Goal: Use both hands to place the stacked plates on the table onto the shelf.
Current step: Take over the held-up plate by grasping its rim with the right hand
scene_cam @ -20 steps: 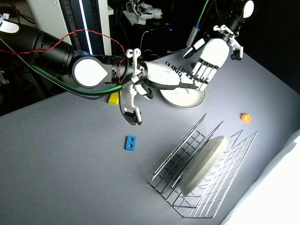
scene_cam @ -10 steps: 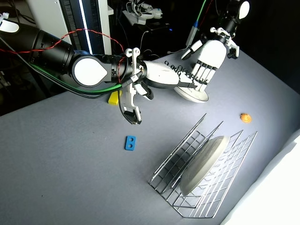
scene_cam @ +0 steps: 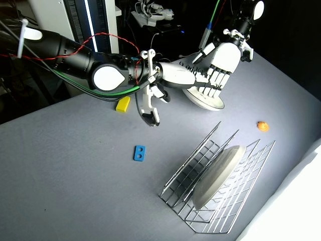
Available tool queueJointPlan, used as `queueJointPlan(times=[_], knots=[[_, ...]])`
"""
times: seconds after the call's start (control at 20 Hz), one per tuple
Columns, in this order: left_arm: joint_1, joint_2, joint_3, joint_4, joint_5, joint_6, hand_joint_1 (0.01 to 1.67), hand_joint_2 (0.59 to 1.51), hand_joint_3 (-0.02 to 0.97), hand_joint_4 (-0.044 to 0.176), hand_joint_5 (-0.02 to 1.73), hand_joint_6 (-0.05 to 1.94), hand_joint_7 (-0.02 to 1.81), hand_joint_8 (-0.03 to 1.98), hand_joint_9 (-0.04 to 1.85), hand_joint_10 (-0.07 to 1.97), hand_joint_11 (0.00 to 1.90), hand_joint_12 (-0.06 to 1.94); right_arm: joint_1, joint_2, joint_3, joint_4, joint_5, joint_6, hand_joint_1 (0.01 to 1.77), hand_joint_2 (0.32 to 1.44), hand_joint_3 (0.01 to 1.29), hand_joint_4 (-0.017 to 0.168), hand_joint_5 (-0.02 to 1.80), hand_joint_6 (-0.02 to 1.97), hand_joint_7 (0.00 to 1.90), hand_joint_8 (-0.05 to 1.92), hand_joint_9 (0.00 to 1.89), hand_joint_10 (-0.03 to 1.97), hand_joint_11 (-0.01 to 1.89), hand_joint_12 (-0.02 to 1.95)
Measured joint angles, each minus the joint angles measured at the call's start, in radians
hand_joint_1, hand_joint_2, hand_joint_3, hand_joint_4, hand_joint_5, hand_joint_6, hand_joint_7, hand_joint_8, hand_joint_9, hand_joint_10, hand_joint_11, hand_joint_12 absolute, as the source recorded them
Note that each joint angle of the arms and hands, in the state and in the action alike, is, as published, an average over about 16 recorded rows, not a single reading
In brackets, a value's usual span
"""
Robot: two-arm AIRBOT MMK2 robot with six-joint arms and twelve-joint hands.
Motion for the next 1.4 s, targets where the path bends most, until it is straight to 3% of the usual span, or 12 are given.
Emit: queueJointPlan(times=[0.75, 1.05, 1.4], knots=[[0.012, 0.0, -0.006, -0.024, 0.0, 0.0, 0.01, 1.157, 0.015, -0.008, 0.0, -0.03, 0.02, 0.0, 0.03, 0.0, 0.02, -0.03, 0.0, -0.208, 0.176, 0.087, 0.037, -0.082, 1.15, 0.98, 0.02, 0.006, 0.02, 0.02, 0.02, 0.01, 0.03, 0.0, 0.02, 0.04], [0.013, 0.0, -0.006, -0.03, 0.0, -0.002, 0.01, 1.157, 0.015, -0.008, 0.01, -0.03, 0.03, 0.0, 0.04, 0.0, 0.02, -0.03, 0.0, -0.235, 0.201, 0.098, 0.043, -0.093, 1.15, 0.97, 0.02, 0.006, 0.2, 0.05, 0.23, 0.03, 0.22, 0.08, 0.08, 0.52], [0.013, 0.001, -0.006, -0.037, -0.001, -0.005, 0.01, 1.154, 0.015, -0.007, 0.02, -0.03, 0.05, 0.0, 0.06, -0.01, 0.02, -0.03, 0.0, -0.241, 0.205, 0.097, 0.057, -0.1, 1.13, 0.97, 0.01, 0.0, 0.53, 0.34, 0.62, 0.23, 0.66, 0.17, 0.43, 1.01]])
